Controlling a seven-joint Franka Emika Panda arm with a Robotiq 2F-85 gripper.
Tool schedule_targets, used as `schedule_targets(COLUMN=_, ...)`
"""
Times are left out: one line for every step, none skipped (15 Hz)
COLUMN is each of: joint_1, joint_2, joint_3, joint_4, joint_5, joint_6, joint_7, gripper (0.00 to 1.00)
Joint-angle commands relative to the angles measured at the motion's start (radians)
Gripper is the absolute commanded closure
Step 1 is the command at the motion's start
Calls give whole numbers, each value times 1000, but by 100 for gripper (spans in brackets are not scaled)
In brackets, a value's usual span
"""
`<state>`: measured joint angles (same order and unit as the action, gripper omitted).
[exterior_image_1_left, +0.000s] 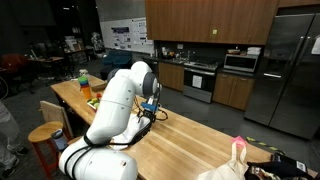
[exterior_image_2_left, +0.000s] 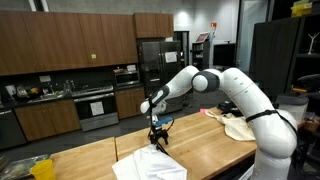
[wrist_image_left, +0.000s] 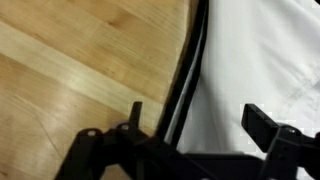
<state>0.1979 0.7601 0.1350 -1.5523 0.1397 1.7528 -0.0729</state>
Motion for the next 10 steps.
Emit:
schedule_targets(joint_1=90, joint_2=99, joint_3=-14, joint_4=208, joint_5=-121, joint_6=-220, joint_7=122, gripper=0)
schedule_targets(joint_1=115, joint_2=117, joint_3=-16, joint_4=252, joint_5=-127, joint_6=-287, joint_7=179, gripper=0)
schedule_targets(joint_1=77, joint_2=76, joint_3=4, joint_4=150, joint_5=-99, joint_6=-177, joint_7=114, gripper=0)
schedule_targets(joint_1=91, joint_2=86, joint_3=5, joint_4=173, joint_5=-103, joint_6=-197, joint_7=127, gripper=0)
schedule_targets(joint_1=96, joint_2=87, joint_3=7, joint_4=172, joint_5=-103, joint_6=-191, joint_7=127, gripper=0)
schedule_targets(joint_1=96, joint_2=88, joint_3=7, joint_4=169, joint_5=-103, joint_6=-190, joint_7=127, gripper=0)
schedule_targets(joint_1=95, joint_2=89, joint_3=6, joint_4=168, joint_5=-103, joint_6=-189, joint_7=126, gripper=0)
schedule_targets(joint_1=90, joint_2=90, joint_3=6, joint_4=168, joint_5=-102, joint_6=-189, joint_7=125, gripper=0)
schedule_targets(joint_1=84, joint_2=90, joint_3=5, joint_4=168, joint_5=-102, joint_6=-189, joint_7=123, gripper=0)
schedule_targets(joint_1=78, joint_2=90, joint_3=4, joint_4=168, joint_5=-102, joint_6=-189, joint_7=122, gripper=0)
